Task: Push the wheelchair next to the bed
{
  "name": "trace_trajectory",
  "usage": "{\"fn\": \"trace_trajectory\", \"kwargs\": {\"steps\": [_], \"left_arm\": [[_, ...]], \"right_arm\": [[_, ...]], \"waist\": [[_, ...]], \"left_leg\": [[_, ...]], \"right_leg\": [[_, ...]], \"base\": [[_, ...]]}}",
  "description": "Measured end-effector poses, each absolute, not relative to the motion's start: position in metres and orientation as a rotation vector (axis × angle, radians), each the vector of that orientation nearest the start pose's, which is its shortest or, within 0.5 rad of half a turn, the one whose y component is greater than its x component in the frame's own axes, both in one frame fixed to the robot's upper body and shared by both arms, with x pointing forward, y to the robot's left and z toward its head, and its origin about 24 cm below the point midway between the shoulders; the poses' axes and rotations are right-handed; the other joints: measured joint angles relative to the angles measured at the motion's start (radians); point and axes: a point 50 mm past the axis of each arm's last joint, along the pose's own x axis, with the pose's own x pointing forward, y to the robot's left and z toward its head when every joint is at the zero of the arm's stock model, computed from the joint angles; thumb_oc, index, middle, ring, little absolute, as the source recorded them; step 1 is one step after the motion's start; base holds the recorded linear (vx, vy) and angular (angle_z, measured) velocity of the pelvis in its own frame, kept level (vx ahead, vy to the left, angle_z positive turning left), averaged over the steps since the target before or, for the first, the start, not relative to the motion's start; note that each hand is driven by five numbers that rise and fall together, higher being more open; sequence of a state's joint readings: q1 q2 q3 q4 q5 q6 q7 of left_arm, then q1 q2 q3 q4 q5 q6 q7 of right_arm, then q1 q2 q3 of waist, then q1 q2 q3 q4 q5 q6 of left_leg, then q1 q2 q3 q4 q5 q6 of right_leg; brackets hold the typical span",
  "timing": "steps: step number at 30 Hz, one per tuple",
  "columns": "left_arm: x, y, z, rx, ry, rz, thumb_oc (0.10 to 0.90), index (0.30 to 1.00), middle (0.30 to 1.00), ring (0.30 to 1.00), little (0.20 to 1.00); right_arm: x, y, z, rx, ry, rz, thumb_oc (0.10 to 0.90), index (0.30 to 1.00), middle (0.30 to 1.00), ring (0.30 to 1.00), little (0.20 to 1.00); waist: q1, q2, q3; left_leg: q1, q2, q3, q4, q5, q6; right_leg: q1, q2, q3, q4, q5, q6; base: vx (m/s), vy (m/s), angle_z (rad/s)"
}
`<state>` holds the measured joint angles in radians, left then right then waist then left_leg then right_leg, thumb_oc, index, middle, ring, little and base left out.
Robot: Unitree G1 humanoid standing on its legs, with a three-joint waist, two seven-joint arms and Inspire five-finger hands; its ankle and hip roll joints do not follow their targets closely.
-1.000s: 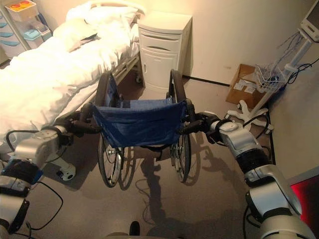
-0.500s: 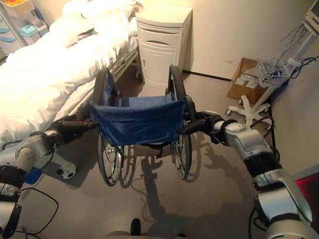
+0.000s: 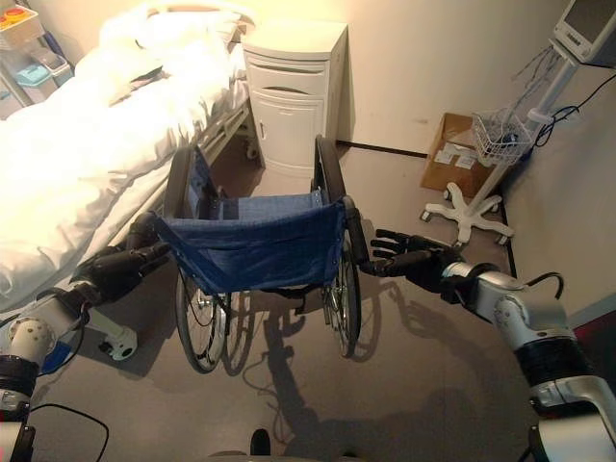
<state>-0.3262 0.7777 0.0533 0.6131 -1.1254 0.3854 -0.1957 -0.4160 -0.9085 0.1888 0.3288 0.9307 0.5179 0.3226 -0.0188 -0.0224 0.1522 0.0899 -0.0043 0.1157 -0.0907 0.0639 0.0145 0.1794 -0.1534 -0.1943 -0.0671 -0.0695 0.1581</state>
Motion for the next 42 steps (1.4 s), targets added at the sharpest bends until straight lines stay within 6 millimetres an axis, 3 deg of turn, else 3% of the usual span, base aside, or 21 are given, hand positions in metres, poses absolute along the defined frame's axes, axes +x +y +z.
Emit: {"fn": "trace_trajectory", "kwargs": {"steps": [3, 11, 15, 19, 21, 25, 31, 36, 38, 42], "left_arm": [[0.284, 0.338, 0.062, -0.586, 0.344, 0.11, 0.8, 0.9, 0.9, 0.9, 0.9], [0.27, 0.345, 0.053, -0.932, 0.269, 0.122, 0.8, 0.9, 0.9, 0.9, 0.9], [0.269, 0.346, 0.053, -0.957, 0.25, 0.128, 0.8, 0.9, 0.9, 0.9, 0.9], [0.269, 0.343, 0.057, -0.855, 0.211, 0.177, 0.8, 0.9, 0.9, 0.9, 0.9], [0.271, 0.336, 0.059, -0.774, 0.152, 0.221, 0.8, 0.9, 0.9, 0.9, 0.9], [0.272, 0.319, 0.059, -0.824, 0.089, 0.267, 0.8, 0.9, 0.9, 0.9, 0.9], [0.268, 0.288, 0.055, -1.15, 0.003, 0.312, 0.8, 0.9, 0.9, 0.9, 0.9], [0.268, 0.279, 0.054, -1.241, 0.006, 0.317, 0.8, 0.9, 0.9, 0.9, 0.9], [0.267, 0.28, 0.057, -1.149, 0.001, 0.321, 0.8, 0.9, 0.9, 0.9, 0.9], [0.263, 0.289, 0.073, -0.731, -0.016, 0.358, 0.8, 0.9, 0.9, 0.9, 0.9]], "right_arm": [[0.304, -0.289, 0.103, 0.131, 0.462, 0.265, 0.8, 0.9, 0.9, 0.9, 0.9], [0.297, -0.331, 0.104, 0.181, 0.463, 0.112, 0.8, 0.9, 0.9, 0.9, 0.9], [0.295, -0.333, 0.101, 0.187, 0.473, 0.117, 0.8, 0.9, 0.9, 0.9, 0.9], [0.293, -0.334, 0.098, 0.185, 0.485, 0.119, 0.8, 0.9, 0.9, 0.9, 0.9], [0.289, -0.335, 0.092, 0.165, 0.506, 0.11, 0.8, 0.9, 0.9, 0.9, 0.9], [0.279, -0.334, 0.076, 0.152, 0.552, 0.109, 0.8, 0.9, 0.9, 0.9, 0.9], [0.27, -0.33, 0.059, 0.176, 0.581, 0.103, 0.8, 0.9, 0.9, 0.9, 0.9], [0.273, -0.323, 0.061, 0.166, 0.567, 0.124, 0.8, 0.9, 0.9, 0.9, 0.9], [0.273, -0.323, 0.062, 0.164, 0.562, 0.126, 0.8, 0.9, 0.9, 0.9, 0.9], [0.274, -0.325, 0.065, 0.168, 0.548, 0.118, 0.8, 0.9, 0.9, 0.9, 0.9]], "waist": [[-0.004, 0.0, 0.0], [-0.013, -0.02, 0.006], [-0.012, -0.027, 0.007], [-0.005, -0.034, 0.008], [0.002, -0.037, 0.008], [0.01, -0.047, 0.008], [0.035, -0.063, 0.016], [0.038, -0.064, 0.017], [0.037, -0.066, 0.018], [0.038, -0.067, 0.019]], "left_leg": [[-0.001, 0.0, 0.001, 0.0, 0.0, 0.0], [-0.001, 0.003, 0.013, 0.0, -0.002, -0.002], [-0.001, 0.004, 0.022, 0.0, -0.002, -0.002], [0.0, 0.004, 0.022, 0.0, -0.002, -0.002], [-0.001, 0.004, 0.021, 0.0, -0.002, -0.002], [-0.008, 0.003, 0.009, 0.0, -0.002, -0.002], [-0.014, 0.001, 0.0, 0.0, -0.002, -0.002], [-0.015, 0.001, -0.008, 0.0, -0.001, -0.002], [-0.015, 0.001, -0.008, 0.0, -0.001, -0.002], [-0.015, 0.002, -0.009, 0.0, -0.001, -0.002]], "right_leg": [[-0.002, 0.0, 0.002, 0.0, 0.002, 0.002], [-0.011, 0.001, 0.015, 0.001, 0.007, 0.001], [-0.011, 0.0, 0.017, 0.0, 0.011, 0.001], [-0.012, 0.0, 0.017, 0.0, 0.013, 0.001], [-0.012, 0.0, 0.016, -0.001, 0.013, 0.001], [-0.011, 0.0, -0.007, -0.003, 0.013, 0.001], [-0.01, 0.0, -0.014, -0.011, 0.013, 0.0], [-0.001, 0.002, -0.033, -0.017, 0.014, 0.0], [-0.001, 0.001, -0.034, -0.017, 0.014, 0.0], [0.0, 0.002, -0.036, -0.018, 0.014, 0.0]], "base": [[0.0, -0.001, -0.04], [0.01, -0.005, -0.06], [0.0, -0.006, -0.07], [0.0, -0.001, -0.01], [0.0, 0.0, 0.0], [-0.02, -0.02, 0.08], [-0.01, -0.014, 0.04], [0.0, -0.01, 0.07], [0.0, -0.008, 0.02], [0.0, 0.0, 0.0]]}}
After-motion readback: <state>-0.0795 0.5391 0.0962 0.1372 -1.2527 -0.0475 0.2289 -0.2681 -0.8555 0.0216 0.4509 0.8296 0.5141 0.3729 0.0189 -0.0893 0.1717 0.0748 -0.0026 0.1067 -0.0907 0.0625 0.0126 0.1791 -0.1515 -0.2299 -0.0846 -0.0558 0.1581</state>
